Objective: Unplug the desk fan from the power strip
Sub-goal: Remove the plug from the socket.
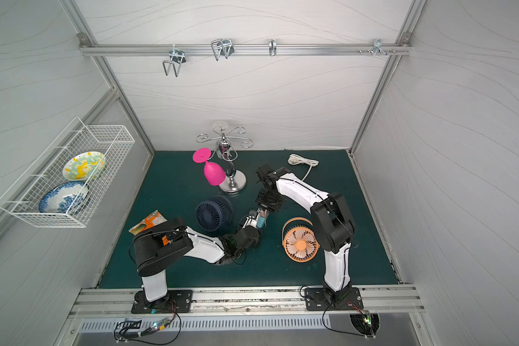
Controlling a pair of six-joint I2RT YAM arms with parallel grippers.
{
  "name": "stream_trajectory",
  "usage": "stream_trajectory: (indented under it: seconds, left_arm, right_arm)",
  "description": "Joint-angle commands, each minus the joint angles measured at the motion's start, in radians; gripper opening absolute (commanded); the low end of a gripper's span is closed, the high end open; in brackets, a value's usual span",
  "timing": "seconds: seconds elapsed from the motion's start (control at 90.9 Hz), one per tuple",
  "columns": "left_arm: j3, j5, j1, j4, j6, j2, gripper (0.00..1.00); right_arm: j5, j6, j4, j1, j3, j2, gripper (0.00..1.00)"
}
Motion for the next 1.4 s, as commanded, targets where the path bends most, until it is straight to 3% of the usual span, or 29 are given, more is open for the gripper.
stream_trajectory:
  seconds: [0.0,0.132,0.385,0.561,0.902,1.387]
  left_arm:
    - [0.009,0.03,-0.002,-0.045,-0.042,0.023,0.12]
    - [0.019,0.032,-0.002,-0.056,-0.034,0.025,0.12]
    - [0.024,0.042,-0.002,-0.056,-0.027,0.03,0.12]
    - [0.024,0.037,-0.001,-0.065,-0.036,0.027,0.12]
    - [0.013,0.048,0.021,-0.083,-0.079,0.024,0.11]
    - [0.029,0.067,0.021,-0.102,-0.069,0.028,0.11]
  right_arm:
    - [0.001,0.021,0.019,-0.025,-0.029,-0.041,0.0]
    - [0.025,-0.007,-0.031,-0.012,0.032,-0.011,0.0]
    - [0.051,-0.102,-0.227,0.033,0.274,0.181,0.0]
    - [0.046,-0.095,-0.214,0.032,0.267,0.183,0.0]
    - [0.022,-0.002,0.005,-0.013,-0.046,-0.034,0.0]
    - [0.068,-0.045,-0.184,0.031,0.234,0.152,0.0]
